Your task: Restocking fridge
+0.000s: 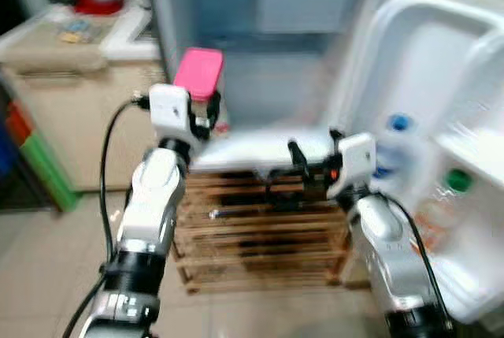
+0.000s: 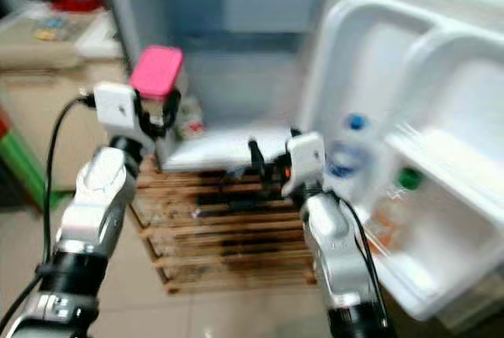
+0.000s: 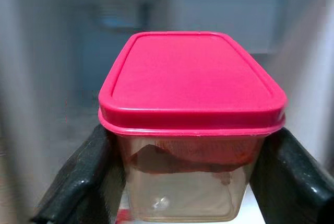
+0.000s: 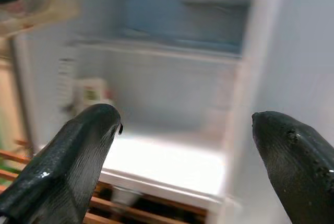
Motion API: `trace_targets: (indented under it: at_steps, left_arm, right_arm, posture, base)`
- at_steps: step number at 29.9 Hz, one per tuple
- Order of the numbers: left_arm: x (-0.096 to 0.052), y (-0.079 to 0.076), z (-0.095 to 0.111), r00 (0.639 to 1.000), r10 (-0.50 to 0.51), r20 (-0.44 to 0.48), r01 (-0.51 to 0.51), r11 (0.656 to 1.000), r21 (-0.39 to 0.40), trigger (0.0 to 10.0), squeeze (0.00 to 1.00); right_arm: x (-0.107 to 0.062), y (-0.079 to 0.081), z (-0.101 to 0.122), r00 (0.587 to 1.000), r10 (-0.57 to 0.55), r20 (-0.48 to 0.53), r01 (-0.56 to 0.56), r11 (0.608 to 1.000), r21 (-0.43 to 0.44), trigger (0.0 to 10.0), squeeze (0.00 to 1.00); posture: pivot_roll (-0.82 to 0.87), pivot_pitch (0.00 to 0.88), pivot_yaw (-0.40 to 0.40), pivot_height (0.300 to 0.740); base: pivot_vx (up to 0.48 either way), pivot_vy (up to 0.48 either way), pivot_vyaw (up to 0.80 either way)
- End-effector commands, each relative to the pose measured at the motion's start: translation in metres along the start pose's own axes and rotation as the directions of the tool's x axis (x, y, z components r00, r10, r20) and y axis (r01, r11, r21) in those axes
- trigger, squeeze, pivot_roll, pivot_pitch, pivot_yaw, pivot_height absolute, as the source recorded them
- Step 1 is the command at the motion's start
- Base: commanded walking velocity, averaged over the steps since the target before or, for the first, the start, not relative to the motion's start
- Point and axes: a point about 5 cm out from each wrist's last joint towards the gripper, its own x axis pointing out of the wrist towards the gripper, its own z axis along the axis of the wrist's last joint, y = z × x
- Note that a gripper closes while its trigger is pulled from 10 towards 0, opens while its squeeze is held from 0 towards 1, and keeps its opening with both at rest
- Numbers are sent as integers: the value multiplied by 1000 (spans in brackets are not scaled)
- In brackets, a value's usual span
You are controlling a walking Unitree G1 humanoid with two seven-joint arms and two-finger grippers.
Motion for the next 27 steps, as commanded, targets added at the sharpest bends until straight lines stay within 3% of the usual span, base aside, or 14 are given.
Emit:
trace_targets:
  at_steps: [1, 10, 22, 27]
  left_arm:
    - [6, 9, 0, 999, 42, -15, -42, 999, -4, 10000, 0]
    - [21, 17, 4, 997, 72, -6, -72, 997, -15, 10000, 0]
    - [28, 15, 10, 997, 66, 33, -66, 998, -20, 10000, 0]
    - [25, 11, 14, 995, 79, 64, -77, 997, -28, 10000, 0]
  right_arm:
    - [3, 3, 6, 1000, 12, 22, -12, 1000, -10, 10000, 39]
    - [2, 6, 6, 999, 28, 20, -28, 1000, -11, 10000, 35]
    - [-1, 9, 7, 998, 54, 21, -53, 998, -20, 10000, 35]
    - [-2, 17, 11, 993, 118, 33, -118, 993, 1, 10000, 35]
  posture:
    - [-155, 0, 38, 740]
    - [-164, 0, 44, 740]
    - [-171, 0, 45, 740]
    - [-170, 0, 45, 740]
  base:
    - [0, 0, 0]
    - [181, 0, 0]
    - [328, 350, 0]
    - [271, 314, 0]
